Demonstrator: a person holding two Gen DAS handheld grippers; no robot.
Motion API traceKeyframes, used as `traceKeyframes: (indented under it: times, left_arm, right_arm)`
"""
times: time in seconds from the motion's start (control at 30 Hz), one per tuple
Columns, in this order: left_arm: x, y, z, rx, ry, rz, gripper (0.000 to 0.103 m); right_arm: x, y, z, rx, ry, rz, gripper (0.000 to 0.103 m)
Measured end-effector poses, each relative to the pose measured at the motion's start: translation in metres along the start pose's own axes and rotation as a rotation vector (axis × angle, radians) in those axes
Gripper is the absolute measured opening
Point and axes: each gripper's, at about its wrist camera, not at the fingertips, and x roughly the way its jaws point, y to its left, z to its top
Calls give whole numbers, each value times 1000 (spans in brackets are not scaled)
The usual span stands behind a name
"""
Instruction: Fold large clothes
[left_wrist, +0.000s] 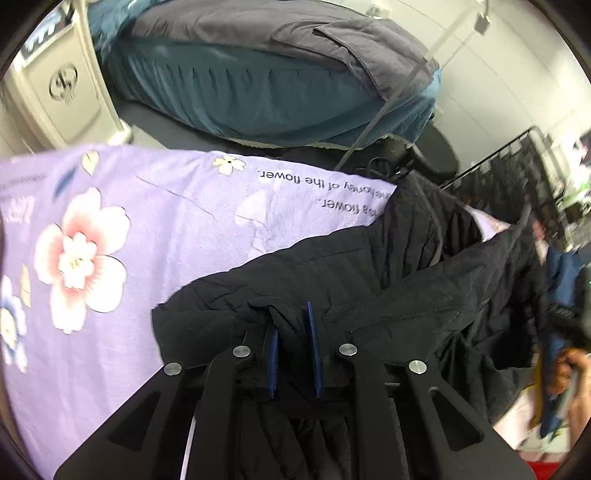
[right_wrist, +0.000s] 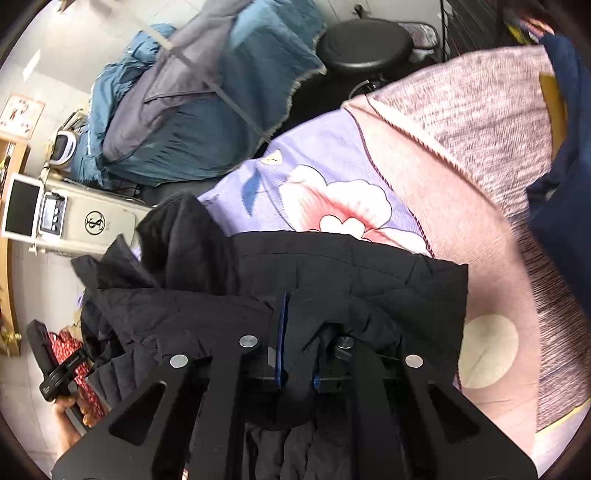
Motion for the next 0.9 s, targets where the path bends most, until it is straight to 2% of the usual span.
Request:
traceKeyframes:
  times: [0.1, 0.13, 0.2, 0.23, 0.27, 0.3, 0.37, 0.43, 0.53, 0.6, 0.63, 0.67, 0.7, 0.73, 0.77, 0.83, 0.9]
  left_arm:
    - [-7, 23, 5, -107, 9, -140, 22]
    - [-13, 38, 6, -191, 8, -239, 25]
    - [-28, 61, 4, -307, -29, -369, 39]
    - [-39, 72, 3, -337, -72, -367, 47]
    - [-53, 82, 1, -354, -126, -336, 65]
    - [-71, 95, -1, -363, -199, -282, 75]
    - [-89, 107, -4, -353, -241, -229, 75]
    - [-98, 110, -11, -315, -218, -178, 75]
    - [-99, 85, -37, -166, -168, -89, 75]
    - [-94, 53, -66, -42, -140, -28, 75]
    - [-93, 44, -79, -12, -137, -28, 75]
    - [-90, 33, -94, 12, -130, -42, 75]
    - [-86, 23, -108, 27, -122, -58, 75]
    - [-79, 8, -126, 38, -110, -77, 75]
    - [-75, -3, -138, 47, -100, -90, 75]
    - [-68, -28, -162, 86, -91, -98, 75]
    - [-60, -50, -177, 134, -93, -82, 76]
  right_arm:
    - [7, -13, 4, 74, 18, 39, 11]
    - [8, -16, 5, 96, 22, 49, 11]
    - [11, -23, 7, 137, 31, 68, 11]
    - [11, -25, 7, 152, 34, 72, 11]
    - [13, -28, 7, 167, 37, 79, 11]
    - [14, -33, 8, 196, 43, 93, 11]
    - [18, -42, 8, 259, 60, 126, 11]
    - [20, -49, 8, 332, 74, 161, 11]
    - [15, -48, 7, 349, 76, 182, 16]
    - [5, -50, 3, 376, 61, 236, 26]
    - [0, -54, 0, 411, 52, 281, 30]
    - [-3, -57, -3, 446, 46, 321, 42]
    - [-9, -63, -7, 499, 38, 375, 48]
    - [-16, -65, -10, 528, 32, 393, 54]
    - [-23, -66, -11, 530, 29, 397, 54]
    - [-37, -54, -11, 449, 21, 366, 54]
    - [-55, -26, -11, 269, 1, 257, 54]
